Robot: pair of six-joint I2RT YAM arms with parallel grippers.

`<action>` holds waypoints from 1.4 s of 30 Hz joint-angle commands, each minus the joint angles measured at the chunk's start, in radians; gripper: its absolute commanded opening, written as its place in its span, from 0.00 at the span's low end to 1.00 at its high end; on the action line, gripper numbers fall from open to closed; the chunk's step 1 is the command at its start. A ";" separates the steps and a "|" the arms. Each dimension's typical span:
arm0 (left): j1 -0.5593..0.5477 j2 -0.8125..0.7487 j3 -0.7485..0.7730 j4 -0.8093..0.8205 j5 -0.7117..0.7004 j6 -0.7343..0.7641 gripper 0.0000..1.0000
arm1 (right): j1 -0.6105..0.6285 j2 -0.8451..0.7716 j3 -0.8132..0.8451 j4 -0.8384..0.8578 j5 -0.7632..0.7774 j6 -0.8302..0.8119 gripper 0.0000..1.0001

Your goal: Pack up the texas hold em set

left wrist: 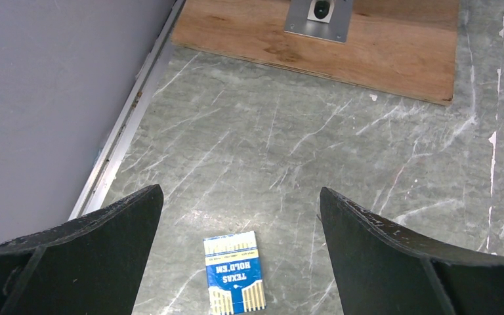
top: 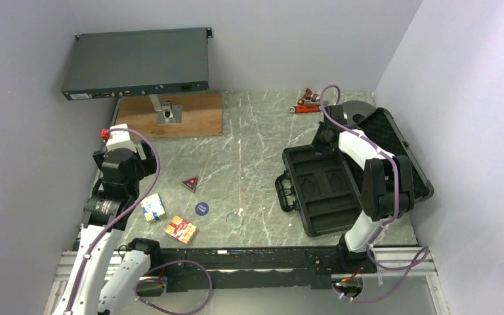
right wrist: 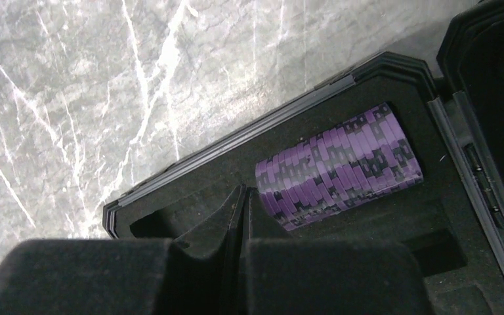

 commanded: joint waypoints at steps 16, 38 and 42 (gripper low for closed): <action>0.001 0.007 0.016 0.038 -0.014 0.032 0.96 | 0.126 -0.148 0.055 -0.025 0.031 -0.095 0.61; 0.010 -0.002 -0.001 0.078 0.039 0.087 0.92 | 0.343 -0.519 0.015 -0.229 0.035 -0.105 0.92; 0.009 -0.031 -0.018 0.086 0.051 0.087 0.93 | 0.351 -0.524 0.020 -0.231 -0.037 -0.041 1.00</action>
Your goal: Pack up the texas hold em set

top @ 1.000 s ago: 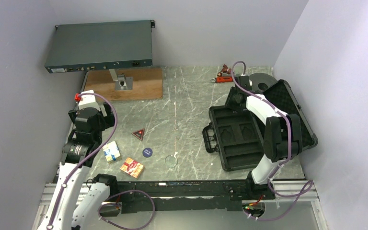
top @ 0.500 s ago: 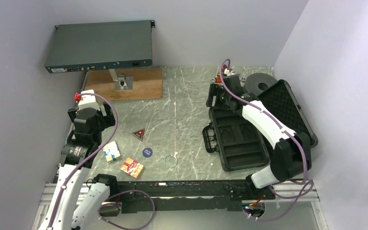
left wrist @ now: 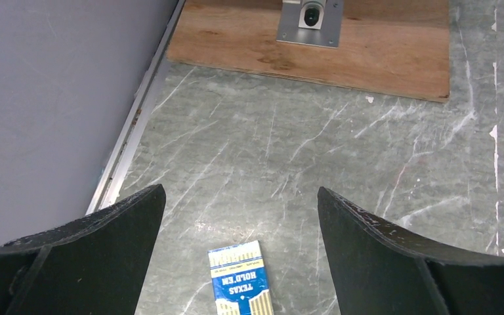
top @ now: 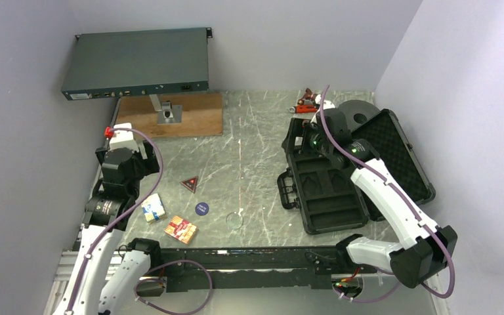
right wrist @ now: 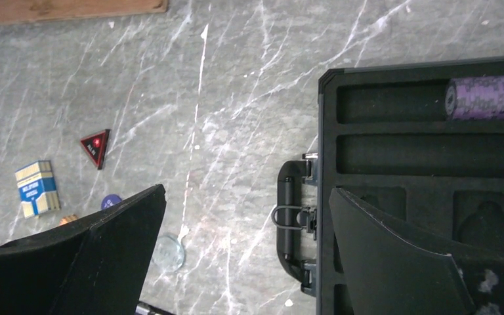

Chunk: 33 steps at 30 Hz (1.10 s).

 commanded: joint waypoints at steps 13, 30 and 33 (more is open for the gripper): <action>-0.061 -0.014 -0.010 0.025 -0.030 0.016 0.93 | 0.112 -0.045 0.040 -0.114 -0.043 0.049 1.00; -0.138 -0.001 -0.036 0.069 0.259 0.060 0.96 | 0.211 -0.039 -0.062 -0.122 0.004 0.049 0.99; -0.178 0.075 0.005 0.020 0.328 0.010 0.98 | 0.226 -0.058 -0.092 -0.067 -0.002 0.000 0.99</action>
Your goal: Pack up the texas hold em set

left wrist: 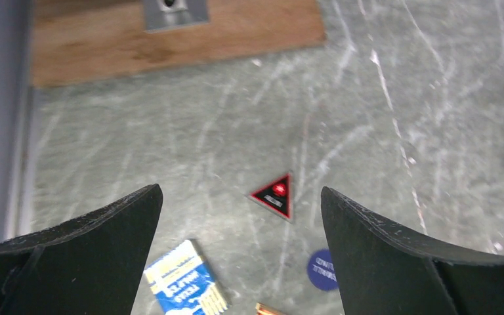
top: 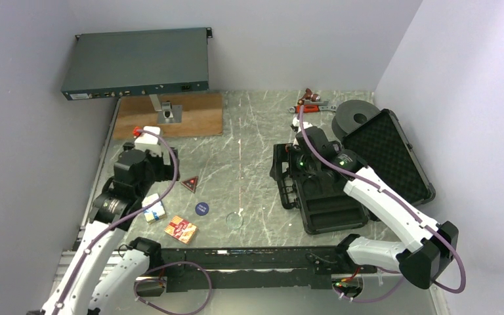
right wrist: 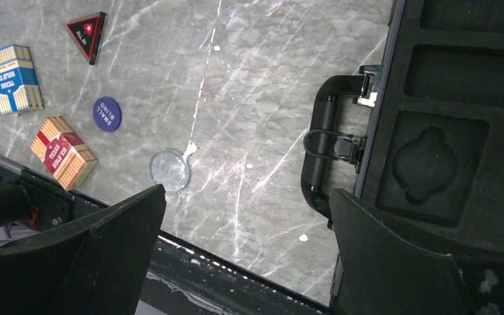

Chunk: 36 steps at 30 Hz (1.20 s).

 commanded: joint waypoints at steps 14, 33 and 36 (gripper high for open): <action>-0.225 0.195 0.001 -0.130 0.024 -0.354 0.99 | 0.023 0.048 -0.016 0.183 0.259 -0.136 1.00; -0.441 0.308 -0.211 -0.036 -0.059 -0.572 0.75 | -0.064 0.083 0.237 0.289 0.309 -0.204 1.00; -0.475 0.340 -0.208 -0.046 -0.110 -0.597 0.74 | -0.067 0.083 0.256 0.285 0.297 -0.207 1.00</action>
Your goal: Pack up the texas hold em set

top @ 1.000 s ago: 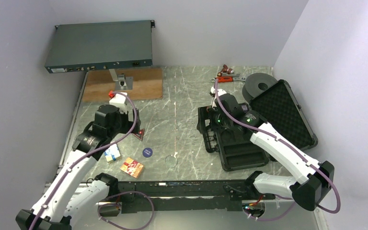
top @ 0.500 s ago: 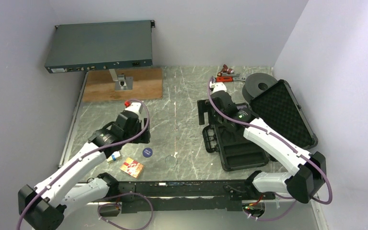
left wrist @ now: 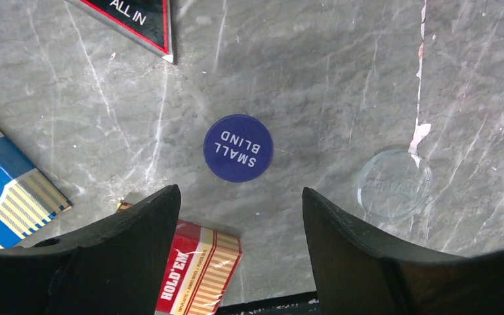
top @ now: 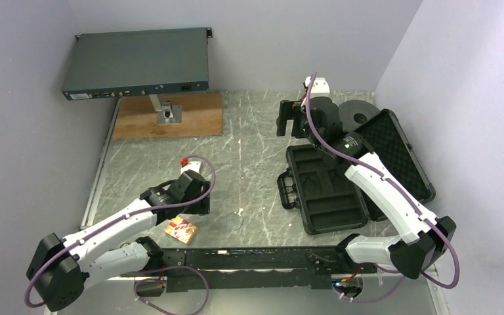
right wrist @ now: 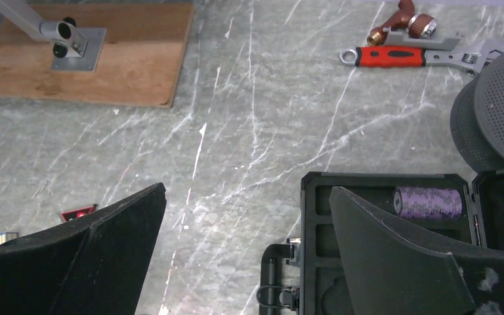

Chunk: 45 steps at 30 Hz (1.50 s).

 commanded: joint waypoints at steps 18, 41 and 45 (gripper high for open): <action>-0.171 0.220 -0.007 0.131 -0.232 -0.170 0.67 | -0.012 -0.026 0.017 0.022 -0.028 -0.041 1.00; -0.181 0.298 -0.081 0.234 -0.276 -0.234 0.65 | -0.013 -0.030 -0.003 0.038 -0.055 -0.050 1.00; -0.181 0.311 -0.078 0.218 -0.281 -0.252 0.64 | -0.013 -0.030 -0.007 0.042 -0.061 -0.052 1.00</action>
